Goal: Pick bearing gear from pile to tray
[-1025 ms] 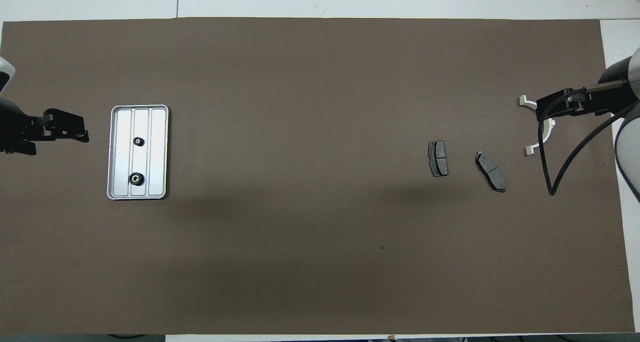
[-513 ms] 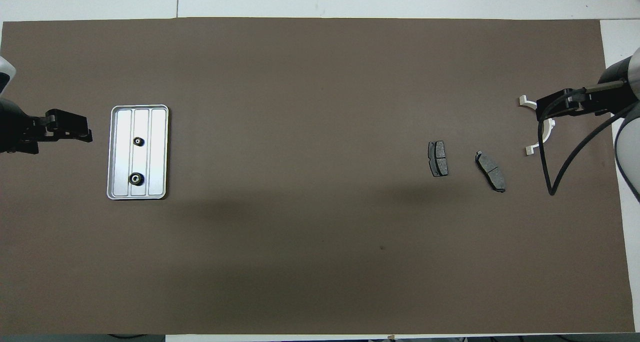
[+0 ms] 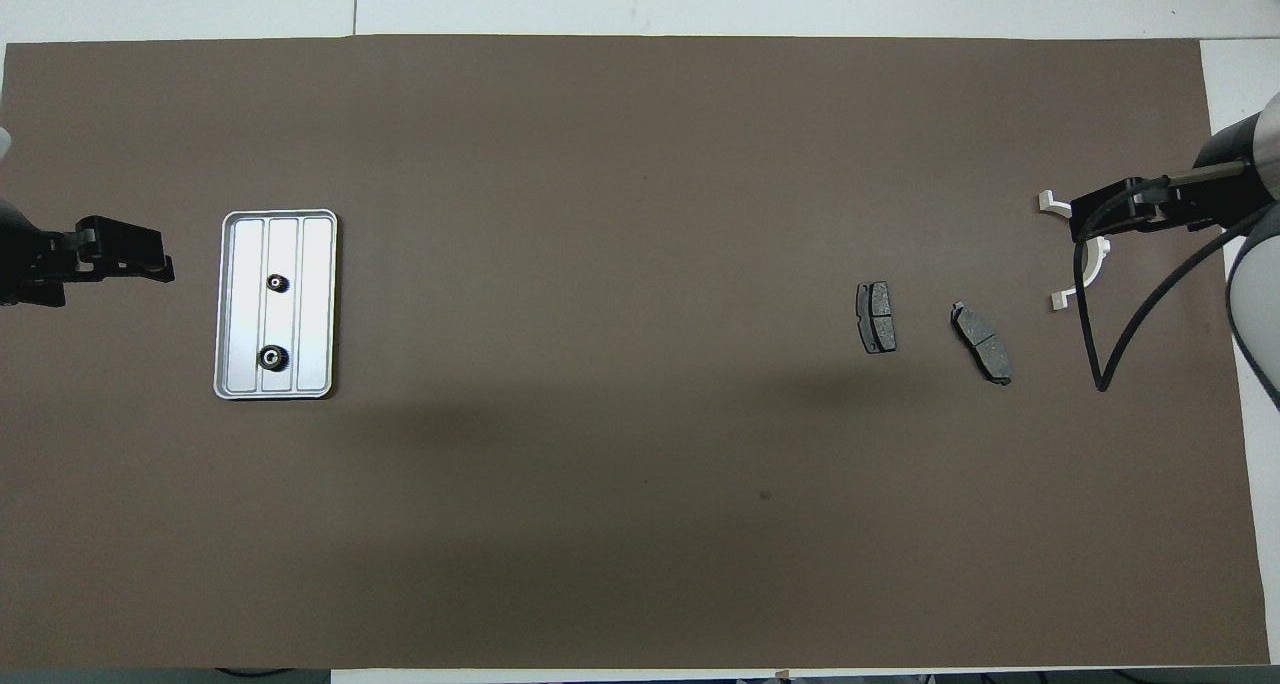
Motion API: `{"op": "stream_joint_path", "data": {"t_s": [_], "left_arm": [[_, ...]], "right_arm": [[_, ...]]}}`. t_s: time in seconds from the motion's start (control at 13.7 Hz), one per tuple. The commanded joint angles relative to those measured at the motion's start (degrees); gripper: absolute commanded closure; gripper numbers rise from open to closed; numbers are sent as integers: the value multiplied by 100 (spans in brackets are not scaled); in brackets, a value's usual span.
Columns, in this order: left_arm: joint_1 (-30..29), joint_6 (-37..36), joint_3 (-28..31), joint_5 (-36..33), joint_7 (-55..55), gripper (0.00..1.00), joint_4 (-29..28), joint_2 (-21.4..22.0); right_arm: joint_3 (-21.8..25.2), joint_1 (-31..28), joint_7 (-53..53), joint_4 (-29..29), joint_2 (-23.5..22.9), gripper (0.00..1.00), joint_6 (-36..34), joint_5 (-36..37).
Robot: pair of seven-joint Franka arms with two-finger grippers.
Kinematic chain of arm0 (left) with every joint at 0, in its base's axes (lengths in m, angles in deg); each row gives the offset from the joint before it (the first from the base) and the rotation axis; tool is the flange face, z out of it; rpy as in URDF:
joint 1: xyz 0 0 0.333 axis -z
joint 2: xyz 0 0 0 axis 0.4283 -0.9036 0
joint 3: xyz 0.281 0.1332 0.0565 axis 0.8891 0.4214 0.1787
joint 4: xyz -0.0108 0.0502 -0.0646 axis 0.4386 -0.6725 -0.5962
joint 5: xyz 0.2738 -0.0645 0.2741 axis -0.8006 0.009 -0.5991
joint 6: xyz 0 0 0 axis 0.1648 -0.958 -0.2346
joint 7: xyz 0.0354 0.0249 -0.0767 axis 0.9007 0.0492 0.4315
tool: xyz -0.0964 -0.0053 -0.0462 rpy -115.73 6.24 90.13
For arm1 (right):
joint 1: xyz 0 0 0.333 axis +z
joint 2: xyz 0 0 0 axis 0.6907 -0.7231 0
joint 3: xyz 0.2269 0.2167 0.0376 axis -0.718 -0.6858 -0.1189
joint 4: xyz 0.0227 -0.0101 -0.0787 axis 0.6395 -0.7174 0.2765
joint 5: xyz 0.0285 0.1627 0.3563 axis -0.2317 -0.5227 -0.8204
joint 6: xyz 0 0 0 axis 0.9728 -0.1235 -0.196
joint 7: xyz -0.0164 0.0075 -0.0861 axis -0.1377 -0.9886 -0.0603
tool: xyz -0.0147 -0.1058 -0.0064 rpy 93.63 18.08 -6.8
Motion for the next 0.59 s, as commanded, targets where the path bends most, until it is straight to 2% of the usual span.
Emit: {"op": "stream_joint_path", "data": {"t_s": [0.0, 0.51], "left_arm": [[48, -110, 115, 42, -81, 0, 46, 91], [48, -102, 124, -2, -99, 0, 108, 91]], "right_arm": [[-33, -42, -57, -21, 68, 0, -81, -139], [-33, -24, -57, -21, 77, 0, -81, -139]]}}
